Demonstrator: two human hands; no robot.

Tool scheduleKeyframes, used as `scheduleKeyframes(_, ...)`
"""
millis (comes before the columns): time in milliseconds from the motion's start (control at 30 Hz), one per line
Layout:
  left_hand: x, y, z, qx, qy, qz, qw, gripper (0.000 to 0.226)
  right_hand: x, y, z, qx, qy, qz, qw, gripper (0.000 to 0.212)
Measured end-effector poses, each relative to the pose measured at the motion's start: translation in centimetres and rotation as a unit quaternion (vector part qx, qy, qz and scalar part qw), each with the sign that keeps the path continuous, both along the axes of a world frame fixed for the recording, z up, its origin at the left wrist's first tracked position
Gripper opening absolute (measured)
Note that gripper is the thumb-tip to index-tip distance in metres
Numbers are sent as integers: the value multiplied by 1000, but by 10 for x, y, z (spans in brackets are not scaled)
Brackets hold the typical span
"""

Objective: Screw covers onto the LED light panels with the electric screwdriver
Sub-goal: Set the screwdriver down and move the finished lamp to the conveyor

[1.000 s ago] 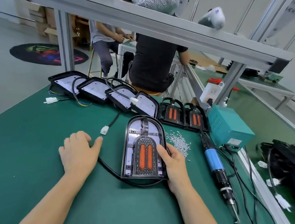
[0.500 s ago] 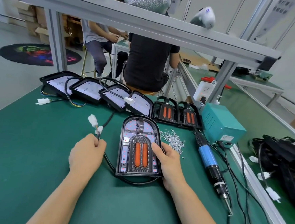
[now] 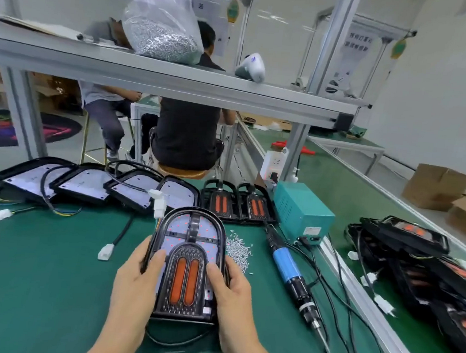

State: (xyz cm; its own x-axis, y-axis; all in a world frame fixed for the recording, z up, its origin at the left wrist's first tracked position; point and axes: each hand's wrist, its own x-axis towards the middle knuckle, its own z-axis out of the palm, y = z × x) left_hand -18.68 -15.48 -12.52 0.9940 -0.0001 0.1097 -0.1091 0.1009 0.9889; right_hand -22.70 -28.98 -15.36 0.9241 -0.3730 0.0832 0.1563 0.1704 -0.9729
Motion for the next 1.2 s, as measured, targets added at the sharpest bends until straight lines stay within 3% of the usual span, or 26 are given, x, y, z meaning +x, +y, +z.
scheduleKeyframes(167, 7, -38, 31, -29, -24, -62, 997, 27, -18, -34, 35, -41, -26, -37, 998, 24)
scheduleKeyframes(367, 1, -112, 66, -26, -49, -177, 983, 29, -42, -95, 67, -60, -53, -133, 988, 53)
scheduleKeyframes(600, -22, -196, 87, -25, -34, -269, 962, 30, -83, -159, 90, -83, -69, -266, 958, 25)
scheduleKeyframes(900, -77, -299, 95, 6, -99, -407, 908, 32, -160, -227, 90, -51, -68, -413, 907, 19)
scheduleKeyframes(1200, -118, -355, 71, 70, -58, -492, 866, 33, -206, -268, 65, -9, -9, -515, 857, 21)
